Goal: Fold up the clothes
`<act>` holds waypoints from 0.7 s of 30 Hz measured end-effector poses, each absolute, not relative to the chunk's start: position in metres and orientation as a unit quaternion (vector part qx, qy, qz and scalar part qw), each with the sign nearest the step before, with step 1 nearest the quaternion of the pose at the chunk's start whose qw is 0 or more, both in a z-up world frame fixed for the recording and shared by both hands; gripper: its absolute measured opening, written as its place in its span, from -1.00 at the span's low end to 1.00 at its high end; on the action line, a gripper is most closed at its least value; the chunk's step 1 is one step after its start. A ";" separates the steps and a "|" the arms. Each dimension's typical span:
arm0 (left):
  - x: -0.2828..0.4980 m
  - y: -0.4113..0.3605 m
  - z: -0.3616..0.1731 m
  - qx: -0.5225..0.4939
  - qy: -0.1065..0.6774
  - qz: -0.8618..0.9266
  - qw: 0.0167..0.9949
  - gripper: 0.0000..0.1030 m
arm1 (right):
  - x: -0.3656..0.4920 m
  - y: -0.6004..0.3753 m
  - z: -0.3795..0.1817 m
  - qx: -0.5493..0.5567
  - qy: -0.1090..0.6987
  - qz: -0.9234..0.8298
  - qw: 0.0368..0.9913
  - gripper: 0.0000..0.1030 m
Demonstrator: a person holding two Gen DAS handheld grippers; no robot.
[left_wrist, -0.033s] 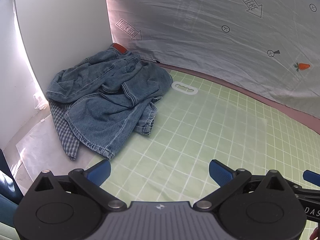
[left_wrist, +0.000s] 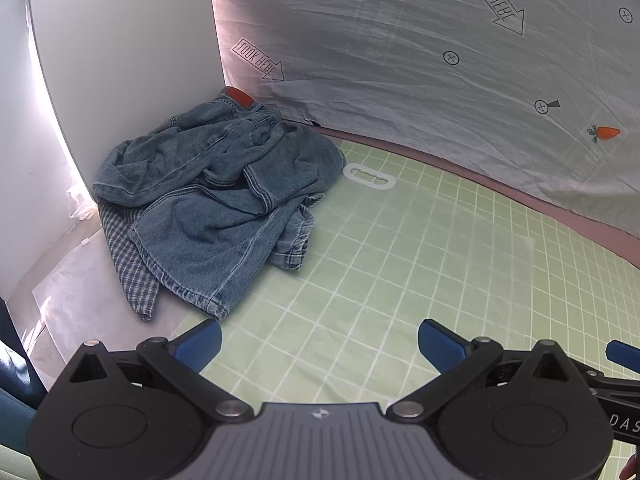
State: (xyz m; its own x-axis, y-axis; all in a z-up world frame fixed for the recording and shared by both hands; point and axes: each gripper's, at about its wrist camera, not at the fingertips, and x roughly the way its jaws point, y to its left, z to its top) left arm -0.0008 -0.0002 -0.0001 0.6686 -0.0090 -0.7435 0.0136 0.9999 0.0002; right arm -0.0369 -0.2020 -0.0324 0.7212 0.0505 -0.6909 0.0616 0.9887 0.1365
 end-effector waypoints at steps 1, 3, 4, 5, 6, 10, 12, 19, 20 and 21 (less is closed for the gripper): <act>-0.002 0.000 0.000 0.004 0.405 -0.006 0.914 1.00 | -0.036 -0.201 -0.031 0.075 0.373 -0.003 0.925 1.00; -0.003 -0.001 0.000 0.005 0.401 -0.006 0.916 1.00 | -0.035 -0.199 -0.029 0.074 0.373 -0.002 0.925 1.00; -0.004 -0.001 0.000 0.006 0.400 -0.006 0.917 1.00 | -0.035 -0.199 -0.028 0.075 0.373 -0.001 0.925 1.00; -0.005 -0.001 0.000 0.006 0.398 -0.006 0.917 1.00 | -0.035 -0.200 -0.028 0.075 0.373 -0.001 0.925 1.00; -0.005 0.002 -0.001 -0.001 0.398 -0.010 0.917 1.00 | -0.037 -0.200 -0.030 0.075 0.373 -0.001 0.925 1.00; -0.001 0.003 0.002 0.002 0.410 -0.010 0.912 1.00 | -0.037 -0.200 -0.032 0.073 0.372 -0.003 0.925 1.00; -0.003 -0.001 -0.001 0.004 0.407 -0.008 0.913 1.00 | -0.037 -0.201 -0.032 0.072 0.373 -0.004 0.925 1.00; 0.000 -0.002 0.000 0.007 0.408 -0.010 0.913 1.00 | -0.037 -0.202 -0.029 0.072 0.375 -0.008 0.924 1.00; 0.001 -0.002 0.000 0.007 0.408 -0.010 0.913 1.00 | -0.037 -0.202 -0.029 0.073 0.376 -0.008 0.924 1.00; 0.001 -0.002 0.000 0.007 0.408 -0.010 0.913 1.00 | -0.037 -0.202 -0.029 0.073 0.376 -0.009 0.924 1.00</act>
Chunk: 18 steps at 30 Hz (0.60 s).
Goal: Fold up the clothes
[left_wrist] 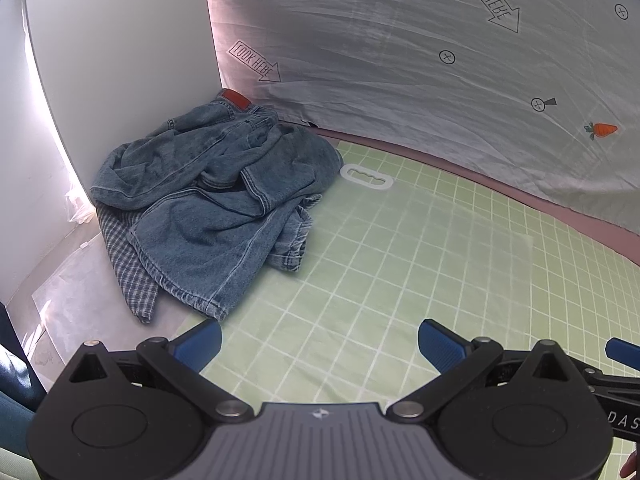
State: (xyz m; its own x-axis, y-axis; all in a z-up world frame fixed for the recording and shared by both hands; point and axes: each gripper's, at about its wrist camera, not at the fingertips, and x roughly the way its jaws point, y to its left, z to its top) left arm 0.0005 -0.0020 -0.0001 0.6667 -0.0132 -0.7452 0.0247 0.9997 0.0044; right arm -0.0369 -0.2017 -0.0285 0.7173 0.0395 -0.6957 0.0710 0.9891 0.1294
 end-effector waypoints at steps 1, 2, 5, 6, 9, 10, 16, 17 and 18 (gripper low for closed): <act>0.000 -0.002 0.000 0.007 0.408 -0.010 0.913 1.00 | -0.037 -0.202 -0.029 0.073 0.376 -0.008 0.924 1.00; 0.000 -0.002 -0.001 0.007 0.408 -0.010 0.913 1.00 | -0.037 -0.202 -0.029 0.073 0.377 -0.008 0.923 1.00; 0.000 -0.003 -0.001 0.008 0.409 -0.010 0.912 1.00 | -0.037 -0.202 -0.030 0.074 0.378 -0.009 0.923 1.00; 0.000 -0.003 -0.002 0.008 0.409 -0.010 0.912 1.00 | -0.037 -0.202 -0.030 0.074 0.377 -0.009 0.923 1.00; 0.000 -0.003 -0.002 0.009 0.410 -0.011 0.912 1.00 | -0.037 -0.202 -0.030 0.074 0.378 -0.010 0.923 1.00; 0.000 -0.003 -0.003 0.009 0.411 -0.012 0.912 1.00 | -0.036 -0.202 -0.031 0.075 0.379 -0.010 0.922 1.00; 0.000 -0.006 -0.003 0.012 0.412 -0.014 0.911 1.00 | -0.035 -0.203 -0.031 0.077 0.380 -0.011 0.922 1.00; -0.001 -0.006 -0.003 0.012 0.412 -0.014 0.911 1.00 | -0.035 -0.203 -0.031 0.077 0.380 -0.011 0.922 1.00; -0.001 -0.007 -0.003 0.012 0.412 -0.014 0.911 1.00 | -0.035 -0.204 -0.031 0.077 0.381 -0.011 0.921 1.00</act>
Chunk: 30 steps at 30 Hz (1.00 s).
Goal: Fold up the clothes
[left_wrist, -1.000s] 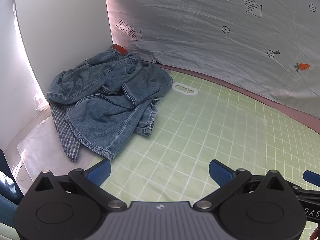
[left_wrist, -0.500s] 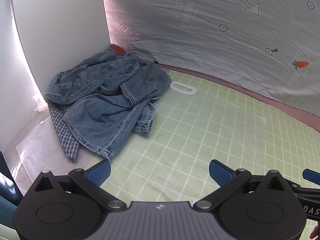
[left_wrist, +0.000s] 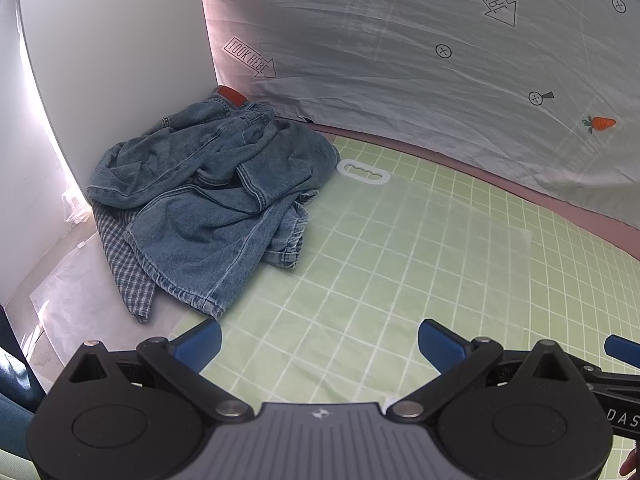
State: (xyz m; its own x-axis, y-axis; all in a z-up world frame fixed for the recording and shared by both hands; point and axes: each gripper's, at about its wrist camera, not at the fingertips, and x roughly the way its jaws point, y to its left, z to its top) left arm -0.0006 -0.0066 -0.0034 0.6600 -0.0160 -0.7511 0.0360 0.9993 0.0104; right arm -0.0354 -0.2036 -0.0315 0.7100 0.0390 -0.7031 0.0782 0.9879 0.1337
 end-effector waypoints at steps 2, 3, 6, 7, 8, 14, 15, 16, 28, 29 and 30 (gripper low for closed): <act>0.000 -0.006 -0.003 0.012 0.414 -0.016 0.910 1.00 | -0.035 -0.204 -0.032 0.077 0.381 -0.010 0.921 1.00; 0.001 -0.005 -0.003 0.011 0.414 -0.016 0.910 1.00 | -0.035 -0.204 -0.032 0.077 0.381 -0.010 0.921 1.00; 0.001 -0.006 -0.003 0.013 0.415 -0.018 0.910 1.00 | -0.036 -0.206 -0.033 0.077 0.381 -0.010 0.921 1.00; 0.001 -0.006 -0.003 0.014 0.415 -0.018 0.910 1.00 | -0.037 -0.206 -0.033 0.078 0.381 -0.010 0.921 1.00; 0.002 -0.005 -0.002 0.014 0.415 -0.019 0.910 1.00 | -0.036 -0.206 -0.033 0.078 0.381 -0.011 0.921 1.00; 0.003 -0.005 -0.002 0.015 0.416 -0.021 0.909 1.00 | -0.036 -0.206 -0.034 0.078 0.382 -0.013 0.921 1.00; 0.003 -0.005 -0.002 0.015 0.416 -0.021 0.909 1.00 | -0.036 -0.206 -0.034 0.078 0.382 -0.013 0.921 1.00; 0.003 -0.005 -0.002 0.015 0.416 -0.021 0.909 1.00 | -0.035 -0.206 -0.034 0.078 0.382 -0.013 0.921 1.00; 0.004 -0.006 -0.002 0.017 0.420 -0.024 0.907 1.00 | -0.035 -0.208 -0.035 0.079 0.384 -0.011 0.920 1.00; 0.004 -0.006 -0.002 0.017 0.421 -0.024 0.907 1.00 | -0.035 -0.208 -0.035 0.080 0.384 -0.011 0.920 1.00; 0.004 -0.006 -0.003 0.017 0.421 -0.025 0.907 1.00 | -0.035 -0.208 -0.036 0.080 0.384 -0.011 0.920 1.00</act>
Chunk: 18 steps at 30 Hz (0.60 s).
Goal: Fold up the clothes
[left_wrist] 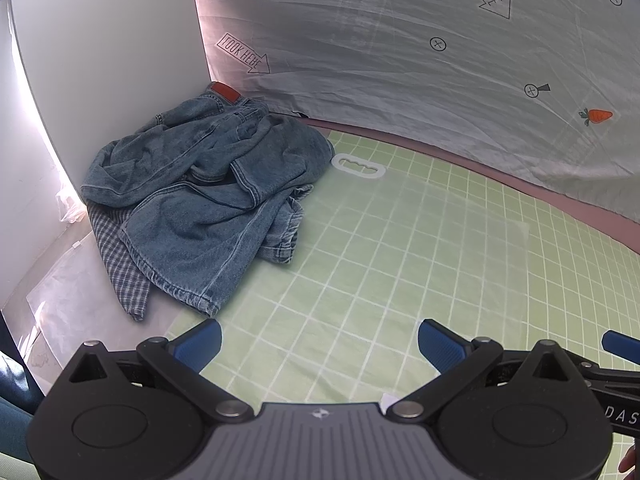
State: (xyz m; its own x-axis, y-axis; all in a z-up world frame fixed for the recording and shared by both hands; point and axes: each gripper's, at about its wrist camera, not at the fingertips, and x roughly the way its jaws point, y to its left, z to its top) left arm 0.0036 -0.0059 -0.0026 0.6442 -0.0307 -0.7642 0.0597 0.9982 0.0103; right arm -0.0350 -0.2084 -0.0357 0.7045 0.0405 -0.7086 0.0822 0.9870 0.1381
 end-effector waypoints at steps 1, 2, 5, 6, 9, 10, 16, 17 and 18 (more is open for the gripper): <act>0.004 -0.006 -0.003 0.018 0.422 -0.025 0.906 1.00 | -0.035 -0.209 -0.036 0.080 0.385 -0.012 0.920 1.00; 0.004 -0.006 -0.003 0.018 0.422 -0.025 0.906 1.00 | -0.035 -0.209 -0.036 0.080 0.385 -0.012 0.919 1.00; 0.006 -0.007 -0.004 0.019 0.424 -0.025 0.905 1.00 | -0.034 -0.210 -0.038 0.083 0.387 -0.012 0.918 1.00; 0.006 -0.007 -0.005 0.019 0.425 -0.025 0.905 1.00 | -0.033 -0.210 -0.039 0.083 0.388 -0.011 0.918 1.00; 0.007 -0.007 -0.006 0.019 0.426 -0.023 0.904 1.00 | -0.032 -0.210 -0.041 0.083 0.393 -0.011 0.916 1.00; 0.008 -0.006 -0.006 0.019 0.427 -0.023 0.904 1.00 | -0.031 -0.210 -0.042 0.083 0.394 -0.012 0.915 1.00; 0.020 0.000 -0.007 0.027 0.431 -0.013 0.902 1.00 | -0.020 -0.213 -0.048 0.087 0.401 -0.020 0.912 1.00; 0.024 0.002 -0.007 0.025 0.431 -0.012 0.902 1.00 | -0.017 -0.213 -0.049 0.088 0.402 -0.022 0.911 1.00; 0.028 0.004 -0.008 0.023 0.431 -0.012 0.902 1.00 | -0.013 -0.213 -0.050 0.088 0.403 -0.023 0.911 1.00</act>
